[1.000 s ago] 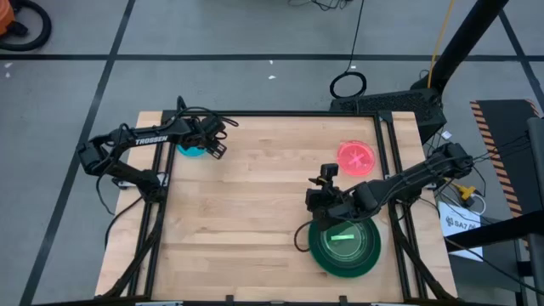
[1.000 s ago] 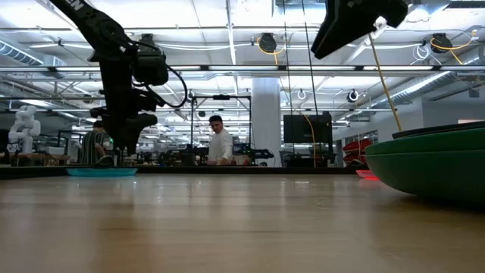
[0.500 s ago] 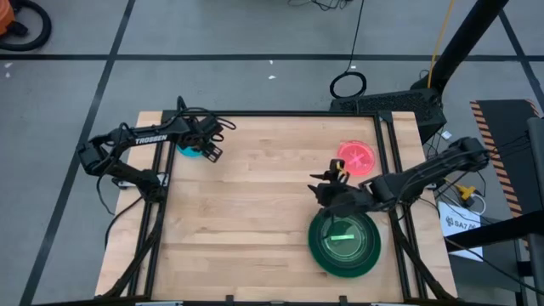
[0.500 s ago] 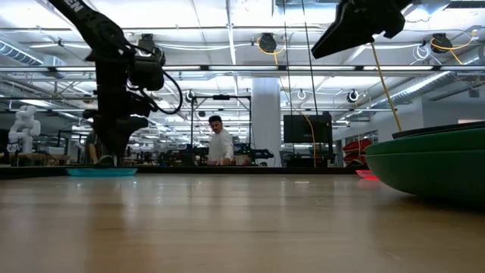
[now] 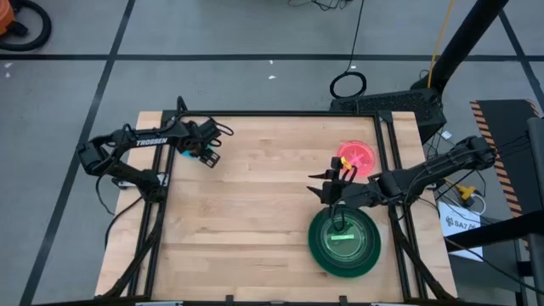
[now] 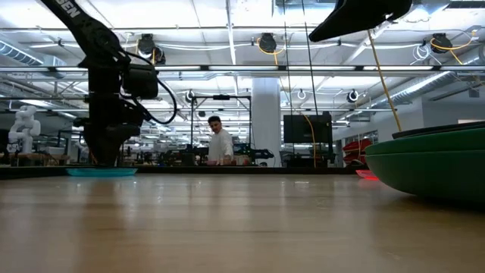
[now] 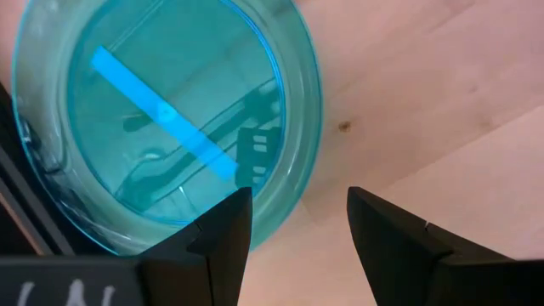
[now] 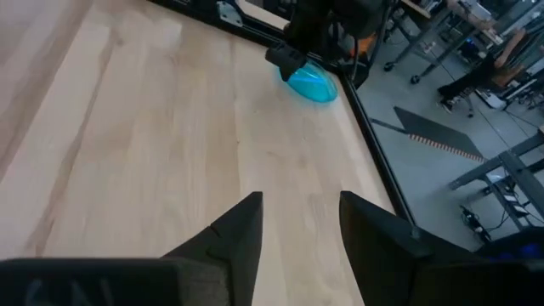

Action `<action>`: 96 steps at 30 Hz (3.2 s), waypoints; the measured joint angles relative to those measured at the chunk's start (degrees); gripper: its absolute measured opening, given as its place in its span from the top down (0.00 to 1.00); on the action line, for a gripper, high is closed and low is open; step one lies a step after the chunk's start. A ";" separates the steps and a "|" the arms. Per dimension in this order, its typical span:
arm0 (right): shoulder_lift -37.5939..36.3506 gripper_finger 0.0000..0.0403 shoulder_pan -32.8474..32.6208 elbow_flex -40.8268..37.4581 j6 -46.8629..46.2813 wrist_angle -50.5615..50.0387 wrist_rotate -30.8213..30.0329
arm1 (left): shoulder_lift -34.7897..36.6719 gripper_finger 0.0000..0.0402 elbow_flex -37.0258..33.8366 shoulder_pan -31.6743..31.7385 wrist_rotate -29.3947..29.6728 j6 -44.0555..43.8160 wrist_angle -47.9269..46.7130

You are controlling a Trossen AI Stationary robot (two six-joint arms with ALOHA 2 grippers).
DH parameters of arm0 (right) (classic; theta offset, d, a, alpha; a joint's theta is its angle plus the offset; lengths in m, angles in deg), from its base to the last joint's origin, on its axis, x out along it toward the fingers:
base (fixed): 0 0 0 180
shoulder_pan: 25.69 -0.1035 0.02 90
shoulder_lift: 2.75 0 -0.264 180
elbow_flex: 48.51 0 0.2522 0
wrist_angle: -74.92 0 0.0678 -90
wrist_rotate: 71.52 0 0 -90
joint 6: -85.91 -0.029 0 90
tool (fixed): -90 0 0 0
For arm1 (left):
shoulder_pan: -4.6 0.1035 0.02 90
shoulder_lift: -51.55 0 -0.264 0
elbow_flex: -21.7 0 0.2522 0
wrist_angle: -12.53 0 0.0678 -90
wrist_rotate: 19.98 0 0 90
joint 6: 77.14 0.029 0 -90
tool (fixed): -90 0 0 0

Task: Stack plastic plates
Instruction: Stack the blue plate on top of the light green plate

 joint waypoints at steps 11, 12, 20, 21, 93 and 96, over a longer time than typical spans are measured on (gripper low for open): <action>0.07 0.63 0.11 0.00 0.41 0.02 -0.02 | -0.02 0.50 -1.18 1.98 -0.24 1.16 1.19; 0.07 0.63 0.11 0.00 0.49 0.02 -0.04 | 0.00 0.50 -1.18 2.03 -0.25 1.31 1.19; 0.07 0.63 0.11 0.00 -0.33 0.44 -0.04 | -4.98 0.50 -0.89 2.00 -0.27 4.19 1.20; 0.07 0.63 0.11 0.00 -0.35 0.44 -0.04 | -6.14 0.50 -0.88 1.97 -0.25 4.55 1.18; 17.74 0.63 6.84 1.13 -42.22 13.06 7.97 | 0.94 0.90 -0.35 -33.87 -0.50 -1.90 5.59; 19.29 0.63 9.91 2.25 -41.27 14.97 12.01 | 0.94 0.90 -0.34 -36.25 -0.50 -1.94 6.17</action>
